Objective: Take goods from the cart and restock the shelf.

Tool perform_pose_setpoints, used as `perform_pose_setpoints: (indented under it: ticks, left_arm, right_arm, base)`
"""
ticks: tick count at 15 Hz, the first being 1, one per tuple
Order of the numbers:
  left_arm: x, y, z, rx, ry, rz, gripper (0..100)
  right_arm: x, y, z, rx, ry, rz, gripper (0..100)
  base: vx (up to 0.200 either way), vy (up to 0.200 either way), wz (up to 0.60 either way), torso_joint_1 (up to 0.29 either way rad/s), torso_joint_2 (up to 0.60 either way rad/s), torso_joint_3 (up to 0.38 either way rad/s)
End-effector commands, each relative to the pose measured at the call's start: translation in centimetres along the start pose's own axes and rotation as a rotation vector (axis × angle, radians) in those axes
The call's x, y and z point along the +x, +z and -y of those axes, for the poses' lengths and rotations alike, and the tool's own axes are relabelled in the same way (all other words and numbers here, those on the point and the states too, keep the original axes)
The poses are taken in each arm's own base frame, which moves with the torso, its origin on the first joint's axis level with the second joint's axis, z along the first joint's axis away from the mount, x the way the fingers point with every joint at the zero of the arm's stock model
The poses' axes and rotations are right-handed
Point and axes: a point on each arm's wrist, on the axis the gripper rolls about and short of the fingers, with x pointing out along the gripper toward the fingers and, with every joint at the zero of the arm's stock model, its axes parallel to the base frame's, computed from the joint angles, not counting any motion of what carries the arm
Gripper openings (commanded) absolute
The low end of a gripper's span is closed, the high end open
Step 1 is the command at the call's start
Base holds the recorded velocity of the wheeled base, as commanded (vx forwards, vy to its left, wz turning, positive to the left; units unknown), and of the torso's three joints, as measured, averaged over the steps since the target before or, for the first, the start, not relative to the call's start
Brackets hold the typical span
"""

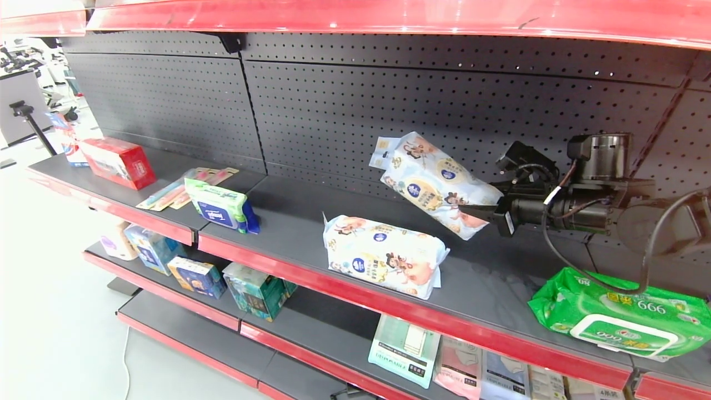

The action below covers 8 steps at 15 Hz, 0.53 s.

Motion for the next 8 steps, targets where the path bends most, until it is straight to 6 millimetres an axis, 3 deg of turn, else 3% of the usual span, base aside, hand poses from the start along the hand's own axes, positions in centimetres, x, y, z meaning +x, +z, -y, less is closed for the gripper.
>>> perform_pose_setpoints:
  ticks: [1,8]
  left_arm:
    - [0.0,0.0,0.0,0.0,0.001,-0.001,100]
    - [0.0,0.0,0.0,0.0,0.0,-0.001,100]
  right_arm:
    - [0.4,-0.5,0.7,-0.006,-0.006,-0.003,0]
    - [0.6,-1.6,1.7,-0.08,0.025,0.007,0]
  base:
    - [0.0,0.0,0.0,0.0,0.0,0.0]
    - [0.0,0.0,0.0,0.0,0.0,0.0]
